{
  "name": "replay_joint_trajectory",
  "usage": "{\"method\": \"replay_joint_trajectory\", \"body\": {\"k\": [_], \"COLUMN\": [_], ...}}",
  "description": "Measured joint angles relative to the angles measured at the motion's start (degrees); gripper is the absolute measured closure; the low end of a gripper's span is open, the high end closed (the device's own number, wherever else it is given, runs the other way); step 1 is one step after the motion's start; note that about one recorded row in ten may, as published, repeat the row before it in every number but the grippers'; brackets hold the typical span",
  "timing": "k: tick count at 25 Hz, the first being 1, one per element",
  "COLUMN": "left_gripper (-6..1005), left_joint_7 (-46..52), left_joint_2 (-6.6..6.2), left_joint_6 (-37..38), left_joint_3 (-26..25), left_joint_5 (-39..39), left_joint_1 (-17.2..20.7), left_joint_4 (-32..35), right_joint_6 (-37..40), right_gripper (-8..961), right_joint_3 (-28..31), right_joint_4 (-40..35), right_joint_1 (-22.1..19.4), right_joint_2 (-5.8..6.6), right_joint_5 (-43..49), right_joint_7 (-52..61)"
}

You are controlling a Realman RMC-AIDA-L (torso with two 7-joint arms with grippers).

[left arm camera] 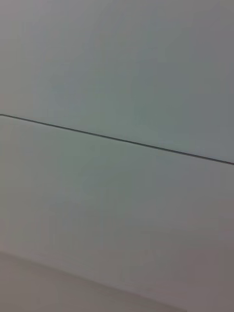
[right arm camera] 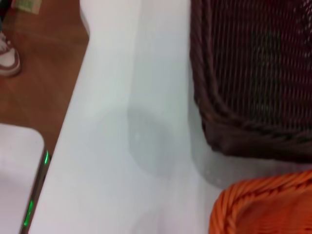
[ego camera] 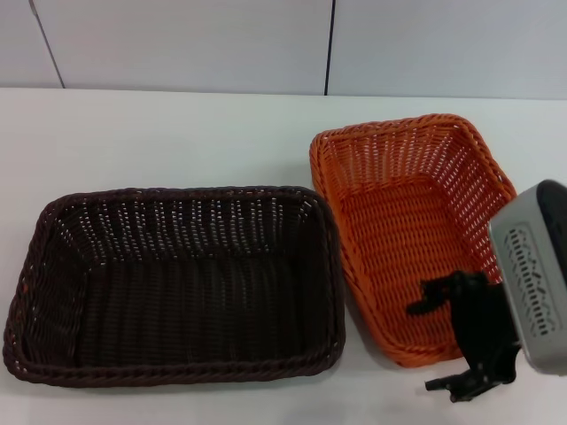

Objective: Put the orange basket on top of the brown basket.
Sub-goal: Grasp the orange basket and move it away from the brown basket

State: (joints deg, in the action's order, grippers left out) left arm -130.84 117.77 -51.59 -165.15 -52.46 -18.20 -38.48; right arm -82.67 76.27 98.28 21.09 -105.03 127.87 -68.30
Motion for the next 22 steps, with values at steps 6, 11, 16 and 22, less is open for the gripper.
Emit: {"method": "replay_joint_trajectory", "body": {"k": [6, 11, 16, 22], "left_gripper": [140, 140, 140, 140], "left_joint_7": [0.05, 0.06, 0.15, 0.34], "left_joint_2": [0.07, 0.09, 0.09, 0.09], "left_joint_6": [-0.03, -0.1, -0.31, -0.36], "left_joint_3": [0.0, 0.0, 0.0, 0.0], "left_joint_5": [0.13, 0.2, 0.33, 0.39], "left_joint_1": [0.19, 0.19, 0.3, 0.54], "left_joint_4": [-0.1, -0.1, -0.12, -0.19], "right_joint_6": [1.41, 1.57, 2.98, 4.57], "right_gripper": [188, 200, 212, 251], "right_joint_3": [-1.58, -1.99, -2.58, -2.29], "right_joint_4": [-1.97, -1.82, -1.5, -1.41], "right_joint_1": [-0.07, -0.64, -0.65, -0.39], "right_joint_2": [0.0, -0.12, -0.25, -0.47], "right_joint_5": [2.61, 3.96, 7.33, 9.84], "right_joint_7": [0.84, 1.32, 3.06, 4.19]}}
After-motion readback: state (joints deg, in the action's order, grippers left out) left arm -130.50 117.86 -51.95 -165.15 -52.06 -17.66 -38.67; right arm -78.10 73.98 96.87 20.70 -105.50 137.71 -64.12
